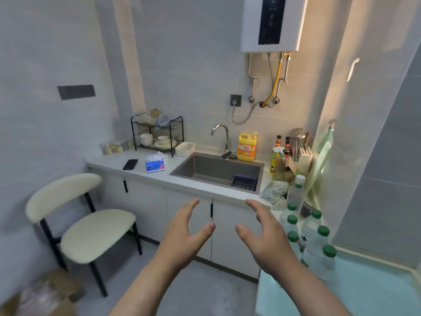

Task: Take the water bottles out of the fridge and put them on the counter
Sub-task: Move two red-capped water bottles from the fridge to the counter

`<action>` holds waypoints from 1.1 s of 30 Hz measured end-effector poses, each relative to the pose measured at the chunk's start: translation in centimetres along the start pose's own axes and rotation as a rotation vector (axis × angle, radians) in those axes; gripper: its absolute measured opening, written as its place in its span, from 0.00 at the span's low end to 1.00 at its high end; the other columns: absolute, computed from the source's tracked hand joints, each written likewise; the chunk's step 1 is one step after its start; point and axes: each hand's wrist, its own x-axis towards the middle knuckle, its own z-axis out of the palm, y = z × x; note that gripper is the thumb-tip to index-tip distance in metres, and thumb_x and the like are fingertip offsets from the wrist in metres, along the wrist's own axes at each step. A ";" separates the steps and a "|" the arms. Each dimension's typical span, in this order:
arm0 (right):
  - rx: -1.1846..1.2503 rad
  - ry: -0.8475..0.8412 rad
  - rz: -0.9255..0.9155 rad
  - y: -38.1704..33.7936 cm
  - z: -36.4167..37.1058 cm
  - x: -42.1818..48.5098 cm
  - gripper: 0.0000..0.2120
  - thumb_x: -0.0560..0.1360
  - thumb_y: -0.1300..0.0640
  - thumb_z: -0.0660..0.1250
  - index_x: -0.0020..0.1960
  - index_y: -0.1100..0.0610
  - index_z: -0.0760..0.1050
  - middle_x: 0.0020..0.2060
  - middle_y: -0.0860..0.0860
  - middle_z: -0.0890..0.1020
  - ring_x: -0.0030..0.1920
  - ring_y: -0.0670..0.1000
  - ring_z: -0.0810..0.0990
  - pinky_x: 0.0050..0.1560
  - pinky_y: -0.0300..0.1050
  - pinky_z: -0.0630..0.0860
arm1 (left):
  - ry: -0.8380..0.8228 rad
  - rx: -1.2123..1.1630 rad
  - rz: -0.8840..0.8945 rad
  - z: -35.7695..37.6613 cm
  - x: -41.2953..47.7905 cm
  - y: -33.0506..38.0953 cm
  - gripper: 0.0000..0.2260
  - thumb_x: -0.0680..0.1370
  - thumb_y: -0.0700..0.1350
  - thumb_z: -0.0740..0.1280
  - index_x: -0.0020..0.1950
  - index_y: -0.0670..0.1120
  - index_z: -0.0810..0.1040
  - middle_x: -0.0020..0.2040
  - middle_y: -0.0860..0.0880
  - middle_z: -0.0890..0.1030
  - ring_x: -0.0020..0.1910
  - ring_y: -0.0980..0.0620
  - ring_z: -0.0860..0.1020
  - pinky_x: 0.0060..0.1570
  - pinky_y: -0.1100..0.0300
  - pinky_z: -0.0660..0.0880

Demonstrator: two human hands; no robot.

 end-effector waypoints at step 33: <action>0.382 -0.951 -0.641 -37.6 28.3 -31.3 0.28 0.76 0.44 0.65 0.73 0.42 0.62 0.68 0.36 0.67 0.69 0.42 0.66 0.65 0.41 0.64 | 1.100 0.233 -0.614 -35.7 -54.7 -4.9 0.25 0.77 0.51 0.68 0.74 0.52 0.66 0.68 0.60 0.66 0.71 0.53 0.65 0.71 0.54 0.63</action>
